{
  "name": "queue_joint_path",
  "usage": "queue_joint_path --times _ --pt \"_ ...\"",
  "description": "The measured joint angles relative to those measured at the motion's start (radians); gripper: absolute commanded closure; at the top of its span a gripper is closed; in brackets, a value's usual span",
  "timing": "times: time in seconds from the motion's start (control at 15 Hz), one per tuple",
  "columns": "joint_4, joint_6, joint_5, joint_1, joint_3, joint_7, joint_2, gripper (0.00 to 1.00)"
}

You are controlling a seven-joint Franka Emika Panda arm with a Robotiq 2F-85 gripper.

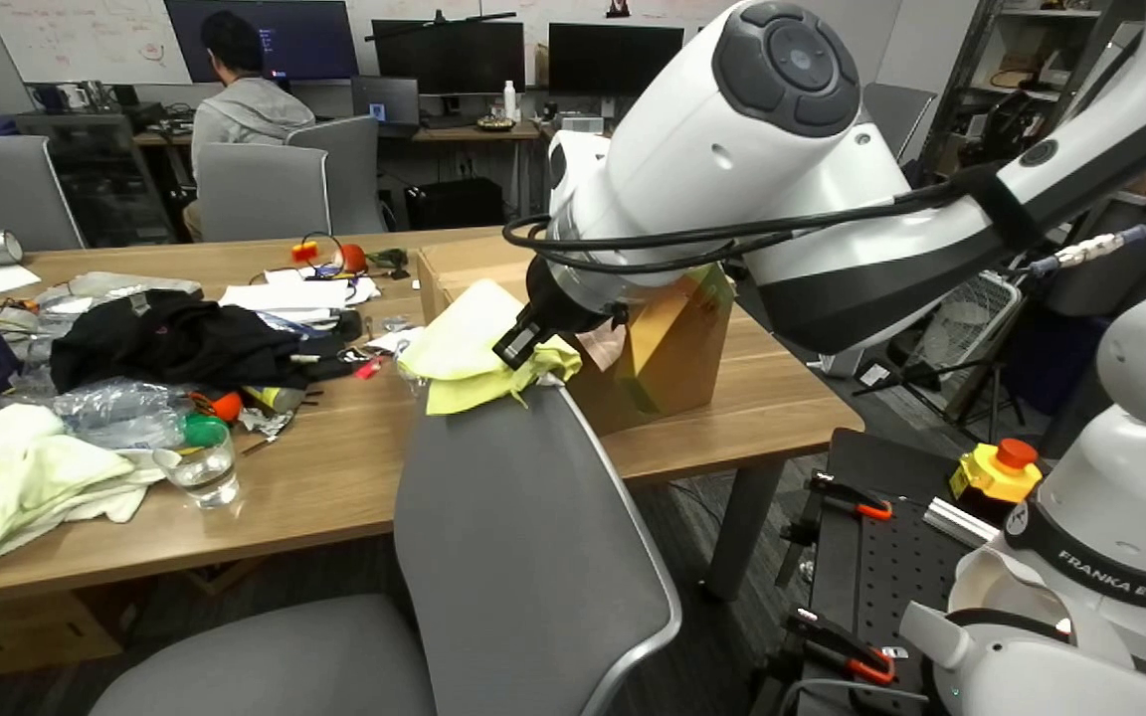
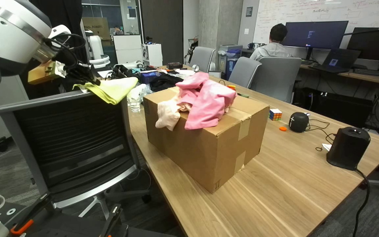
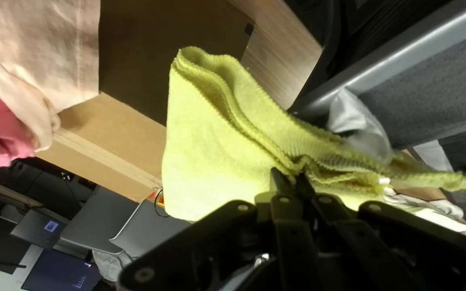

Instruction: Remove the t-shirts and yellow towel from the backrest of the grey chair and place them on top of the brown box

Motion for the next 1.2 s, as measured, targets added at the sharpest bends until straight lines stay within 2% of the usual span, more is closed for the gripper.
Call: queue_joint_path --times 0.27,0.47,0.73,0.93,1.07,1.2 --pt "-0.001 0.021 0.0 0.004 -0.004 -0.001 -0.005 0.94" --pt "-0.005 0.041 0.025 0.057 -0.051 -0.024 -0.007 0.94" --pt "-0.002 0.037 0.233 0.255 -0.237 -0.211 -0.011 0.96" --pt "0.039 -0.022 0.416 0.406 -0.398 -0.365 -0.036 0.96" --pt "0.089 -0.092 0.472 0.49 -0.502 -0.41 -0.068 0.96" --pt "0.147 -0.159 0.479 0.531 -0.576 -0.414 -0.107 0.96"
